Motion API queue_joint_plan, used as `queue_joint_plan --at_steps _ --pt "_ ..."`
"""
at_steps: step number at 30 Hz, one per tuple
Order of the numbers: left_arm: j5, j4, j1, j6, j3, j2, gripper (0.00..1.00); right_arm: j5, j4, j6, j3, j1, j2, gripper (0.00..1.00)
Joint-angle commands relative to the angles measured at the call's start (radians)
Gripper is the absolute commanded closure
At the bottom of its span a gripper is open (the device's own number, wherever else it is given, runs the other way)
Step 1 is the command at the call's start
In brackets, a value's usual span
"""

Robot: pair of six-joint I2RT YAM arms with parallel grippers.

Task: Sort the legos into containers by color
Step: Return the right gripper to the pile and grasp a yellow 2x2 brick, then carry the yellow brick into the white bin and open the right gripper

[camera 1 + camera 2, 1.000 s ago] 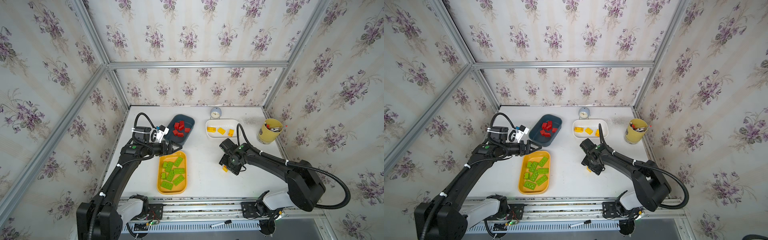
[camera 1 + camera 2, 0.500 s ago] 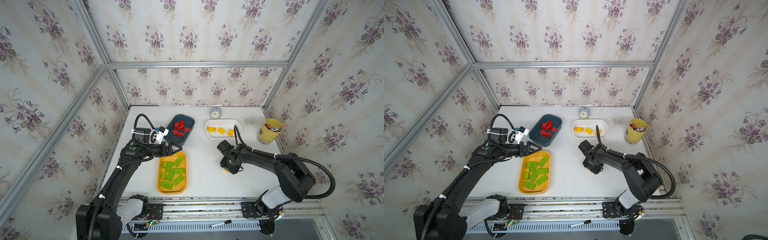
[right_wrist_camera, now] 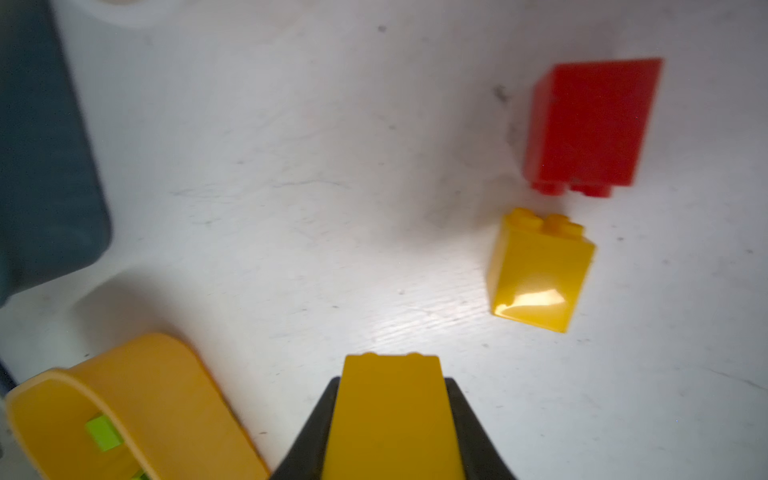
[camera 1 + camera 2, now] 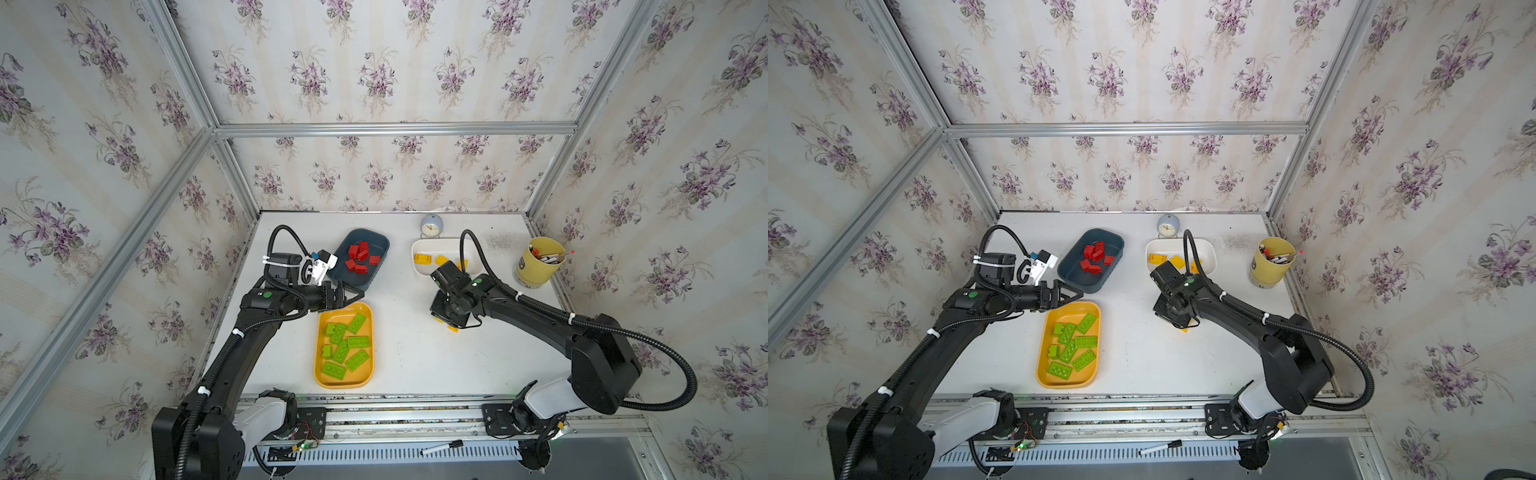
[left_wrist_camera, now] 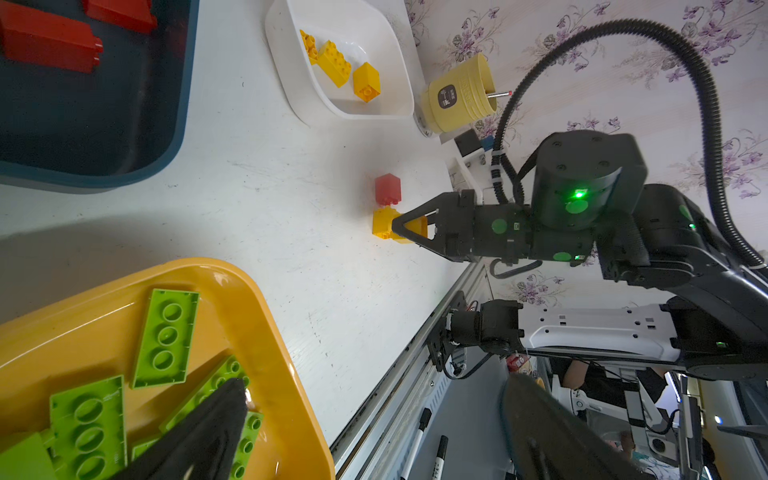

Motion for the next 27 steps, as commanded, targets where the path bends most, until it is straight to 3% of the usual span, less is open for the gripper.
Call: queue_joint_plan --at_steps 1,7,16,27 --pt "0.005 0.002 0.001 0.004 0.017 -0.002 0.01 -0.009 0.020 -0.085 0.096 0.006 0.039 0.78" --pt "-0.002 0.000 0.001 -0.005 0.024 -0.015 0.01 0.070 -0.001 -0.205 0.281 -0.079 0.154 0.78" --pt "-0.011 0.000 0.001 -0.010 0.013 -0.035 0.01 0.062 0.049 -0.310 0.434 -0.300 0.347 0.77" --pt "-0.003 0.001 0.001 -0.009 0.024 -0.010 0.01 0.066 0.103 -0.382 0.615 -0.403 0.584 0.70"
